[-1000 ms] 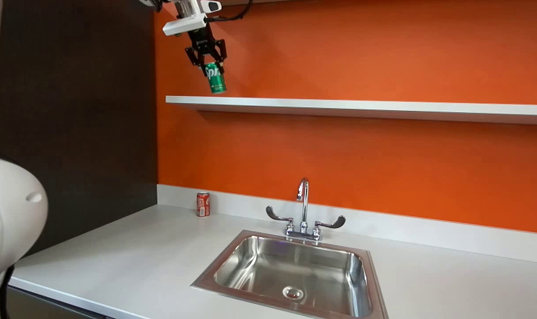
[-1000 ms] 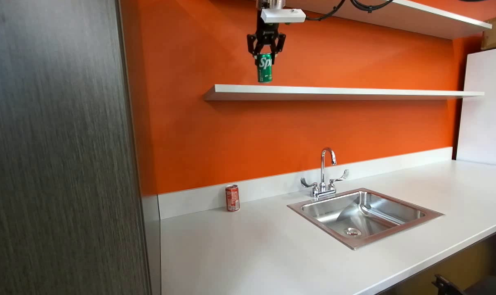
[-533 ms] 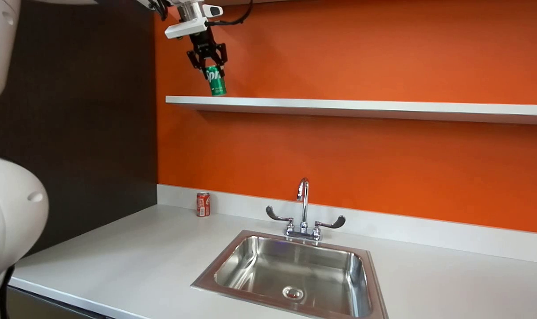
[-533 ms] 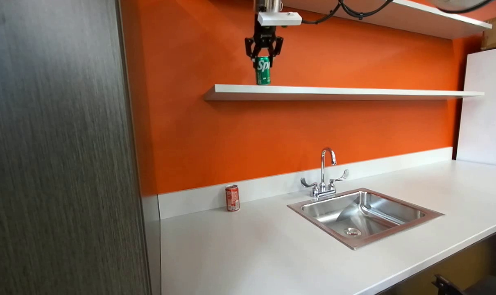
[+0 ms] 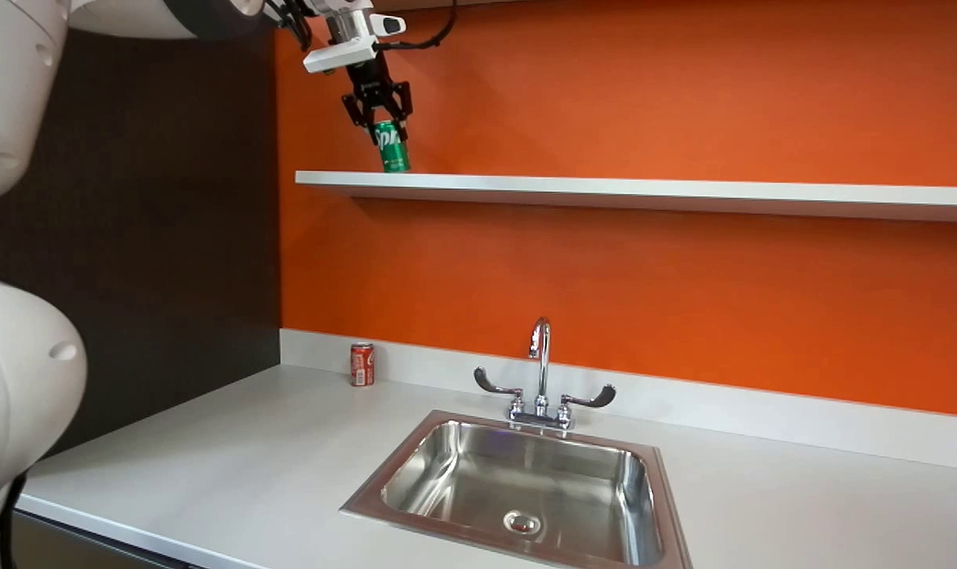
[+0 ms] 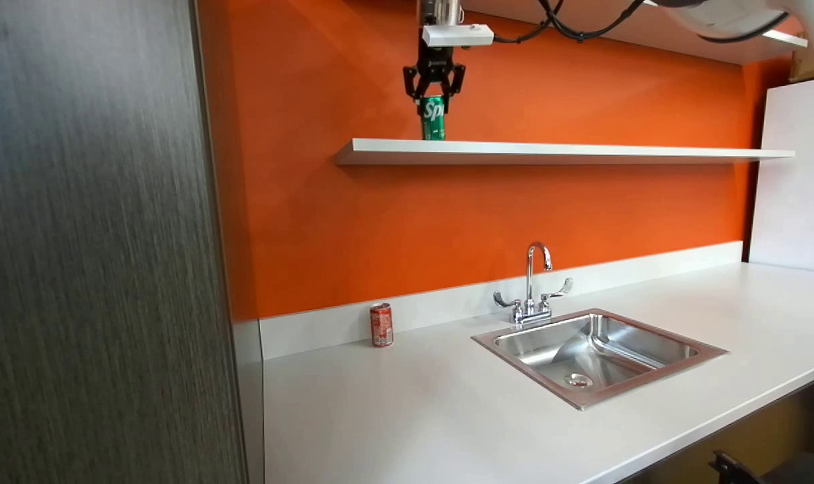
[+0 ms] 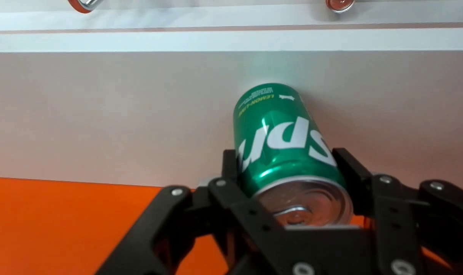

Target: Put the Sprite can on the left side of the shelf

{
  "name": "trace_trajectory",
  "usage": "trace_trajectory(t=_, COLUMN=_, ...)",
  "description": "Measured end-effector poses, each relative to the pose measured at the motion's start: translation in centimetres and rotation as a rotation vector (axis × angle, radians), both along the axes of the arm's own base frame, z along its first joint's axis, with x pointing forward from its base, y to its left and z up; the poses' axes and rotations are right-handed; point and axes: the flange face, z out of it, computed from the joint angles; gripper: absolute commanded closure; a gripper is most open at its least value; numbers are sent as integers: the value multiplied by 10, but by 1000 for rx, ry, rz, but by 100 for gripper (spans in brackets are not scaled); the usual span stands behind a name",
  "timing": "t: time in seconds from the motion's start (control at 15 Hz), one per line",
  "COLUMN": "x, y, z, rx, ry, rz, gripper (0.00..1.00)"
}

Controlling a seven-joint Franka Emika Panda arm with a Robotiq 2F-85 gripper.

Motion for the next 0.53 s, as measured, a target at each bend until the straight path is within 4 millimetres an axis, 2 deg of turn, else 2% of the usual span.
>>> trace_trajectory(t=0.07, x=2, y=-2, z=0, rx=0, ry=1, rz=-4, gripper=45)
trace_trajectory(t=0.13, x=4, y=-3, z=0, rx=1, ry=1, rz=-8, gripper=12)
trace_trajectory(t=0.2, x=5, y=-4, z=0, rx=1, ry=2, rz=-12, gripper=10)
trace_trajectory(t=0.33, x=9, y=-8, z=0, rx=2, ry=1, rz=-21, gripper=0)
trace_trajectory(t=0.53, x=14, y=-12, z=-1, rx=3, ry=4, rz=-32, gripper=0)
